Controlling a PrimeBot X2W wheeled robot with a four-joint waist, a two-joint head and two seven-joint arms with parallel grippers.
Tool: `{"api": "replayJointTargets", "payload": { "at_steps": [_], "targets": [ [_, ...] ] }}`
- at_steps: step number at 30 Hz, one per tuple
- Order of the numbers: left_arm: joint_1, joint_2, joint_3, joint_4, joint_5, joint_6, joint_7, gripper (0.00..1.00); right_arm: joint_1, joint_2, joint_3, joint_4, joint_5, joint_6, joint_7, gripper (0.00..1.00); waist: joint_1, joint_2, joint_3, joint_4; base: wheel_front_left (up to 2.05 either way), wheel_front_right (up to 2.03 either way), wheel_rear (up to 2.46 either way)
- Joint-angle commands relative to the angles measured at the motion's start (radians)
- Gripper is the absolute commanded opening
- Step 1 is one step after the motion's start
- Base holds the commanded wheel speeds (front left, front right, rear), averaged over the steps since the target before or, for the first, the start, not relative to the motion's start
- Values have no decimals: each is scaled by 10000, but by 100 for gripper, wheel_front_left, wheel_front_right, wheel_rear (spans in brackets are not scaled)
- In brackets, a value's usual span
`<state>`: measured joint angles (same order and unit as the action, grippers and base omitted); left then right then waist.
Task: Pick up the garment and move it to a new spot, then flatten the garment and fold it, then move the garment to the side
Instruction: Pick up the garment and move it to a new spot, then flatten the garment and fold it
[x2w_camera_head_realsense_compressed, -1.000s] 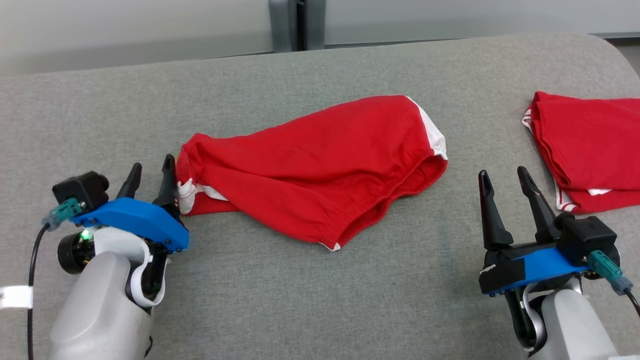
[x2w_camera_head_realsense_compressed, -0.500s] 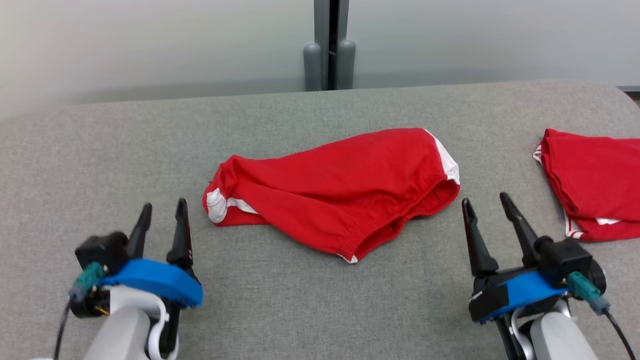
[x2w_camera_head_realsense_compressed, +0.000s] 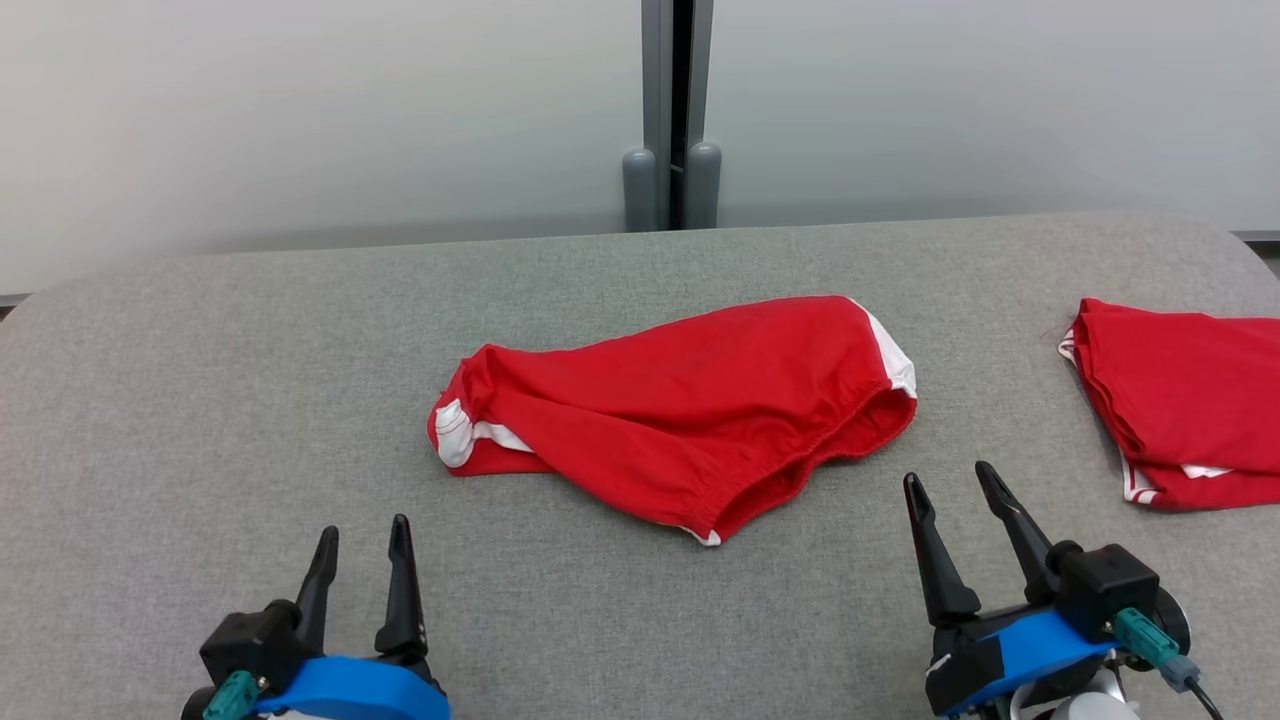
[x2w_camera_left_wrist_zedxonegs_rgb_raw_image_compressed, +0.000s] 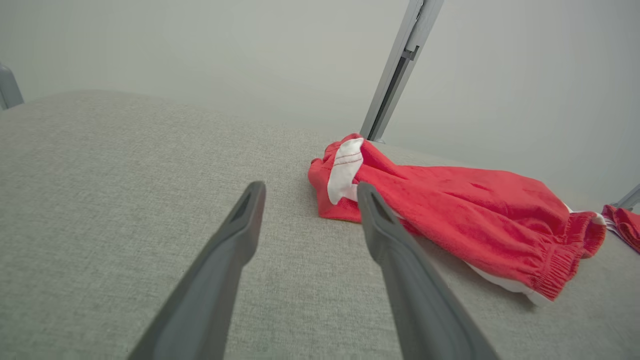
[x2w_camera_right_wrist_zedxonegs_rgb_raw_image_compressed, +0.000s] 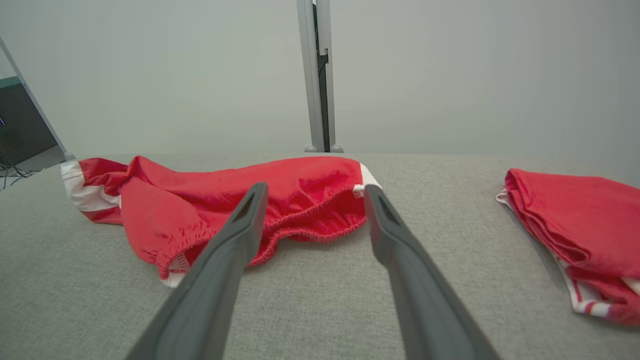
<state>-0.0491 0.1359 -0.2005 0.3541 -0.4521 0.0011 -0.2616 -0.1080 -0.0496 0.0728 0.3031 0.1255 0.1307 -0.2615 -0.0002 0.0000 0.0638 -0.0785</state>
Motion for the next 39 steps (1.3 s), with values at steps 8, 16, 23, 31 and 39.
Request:
{"api": "replayJointTargets", "payload": {
  "at_steps": [8,16,23,31,39],
  "targets": [
    [453,-274,244,-436,421,22,-47,100,103,-18,89,108,115,1,-49,100,2,0,-35,65,0,0,0],
    [494,-334,354,-345,588,-53,-47,100,40,-18,128,193,86,1,-49,100,2,0,-40,114,0,0,0],
    [501,-334,413,-247,675,-84,-48,100,18,-18,233,301,-80,1,-49,100,2,0,-42,189,0,0,0],
    [268,-312,397,-203,782,-94,-48,100,-527,-16,1479,1312,-543,1,85,100,2,0,199,542,0,0,0],
    [-56,-388,270,-103,883,-138,-46,100,-1957,-25,2510,3359,-659,1,379,100,2,0,739,1310,0,0,0]
  ]
}}
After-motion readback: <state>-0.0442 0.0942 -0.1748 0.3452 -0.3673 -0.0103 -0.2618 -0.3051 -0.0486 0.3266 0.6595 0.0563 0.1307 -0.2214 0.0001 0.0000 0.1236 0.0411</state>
